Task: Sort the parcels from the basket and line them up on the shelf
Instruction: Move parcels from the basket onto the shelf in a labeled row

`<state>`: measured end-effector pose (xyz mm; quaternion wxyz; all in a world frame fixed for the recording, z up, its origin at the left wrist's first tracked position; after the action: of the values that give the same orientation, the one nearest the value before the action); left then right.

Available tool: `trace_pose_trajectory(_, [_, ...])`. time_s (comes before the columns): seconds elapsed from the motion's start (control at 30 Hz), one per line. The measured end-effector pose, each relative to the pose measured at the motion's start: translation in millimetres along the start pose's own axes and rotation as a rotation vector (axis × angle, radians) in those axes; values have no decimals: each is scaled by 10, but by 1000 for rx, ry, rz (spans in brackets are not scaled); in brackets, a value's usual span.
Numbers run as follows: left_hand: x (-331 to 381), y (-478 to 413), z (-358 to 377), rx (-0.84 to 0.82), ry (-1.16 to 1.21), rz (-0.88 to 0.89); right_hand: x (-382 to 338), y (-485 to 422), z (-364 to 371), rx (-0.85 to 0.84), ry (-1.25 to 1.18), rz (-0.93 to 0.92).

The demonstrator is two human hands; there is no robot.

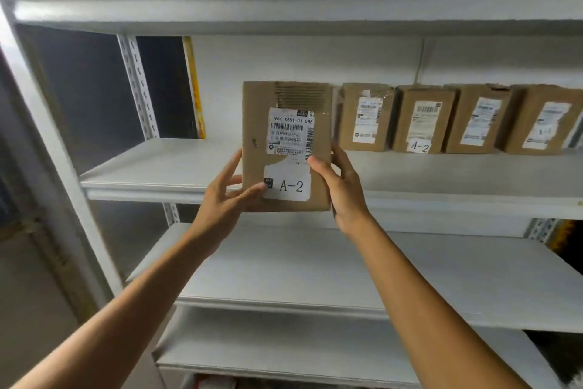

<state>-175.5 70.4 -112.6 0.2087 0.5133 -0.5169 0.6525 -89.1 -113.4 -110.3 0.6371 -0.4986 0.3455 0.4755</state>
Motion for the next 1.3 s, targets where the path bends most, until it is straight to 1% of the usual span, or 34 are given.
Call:
trace_pose_trajectory(0.07, [-104, -151, -94, 49, -6, -14, 113, -146, 208, -47, 51, -42])
trace_pose_trajectory(0.13, [-219, -349, -168, 86, -12, -17, 295, -326, 410, -85, 50, -41])
trace_pose_trajectory(0.3, [-462, -1046, -308, 149, -94, -13, 646, -956, 837, -98, 48, -59])
trace_pose_trajectory(0.4, [-560, -1497, -319, 133, -94, -37, 668, -1338, 1045, -136, 96, -85])
trace_pose_trajectory(0.47, [-656, -1761, -319, 164, -90, -56, 726, -1587, 1163, -157, 161, -120])
trace_pose_trajectory(0.53, [-767, -1984, -310, 186, -91, -56, 806, -1785, 1243, -152, 217, -177])
trace_pose_trajectory(0.6, [-891, -2156, -316, 185, -106, -67, 910, -1914, 1288, -135, 249, -193])
trace_pose_trajectory(0.67, [-1000, -2327, -326, 162, -144, -43, 1043, -1990, 1338, -156, 284, -203])
trace_pose_trajectory(0.8, [-1204, -2633, -373, 132, -291, 44, 1221, -2161, 1486, -186, 358, -203])
trace_pose_trajectory(0.93, [-1375, -2925, -388, 118, -276, -3, 1247, -2338, 1599, -147, 480, -214])
trace_pose_trajectory(1.07, [-1489, -3223, -345, 19, -435, 40, 1430, -2545, 1717, -61, 640, -186])
trace_pose_trajectory(1.1, [-1538, -3294, -361, -1, -434, 27, 1477, -2581, 1757, -33, 681, -169])
trace_pose_trajectory(1.2, [-1703, -3513, -455, -40, -318, -97, 1578, -2687, 1898, 72, 701, -194])
trace_pose_trajectory(1.23, [-1746, -3587, -476, -49, -298, -116, 1610, -2722, 1942, 119, 693, -212])
trace_pose_trajectory(1.3, [-1837, -3723, -503, -58, -268, -138, 1651, -2774, 2039, 202, 754, -253])
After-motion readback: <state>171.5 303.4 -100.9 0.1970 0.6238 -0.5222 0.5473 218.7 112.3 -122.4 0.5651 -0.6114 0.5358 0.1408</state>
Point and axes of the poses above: each hand's wrist, its own y-axis away from the middle knuckle, its own z-axis out of the palm, x = y × z, the point moved 4 cm from there along -y, towards the middle knuckle, and after that the axes turned 14 degrees about x, right-handed, at the moved point
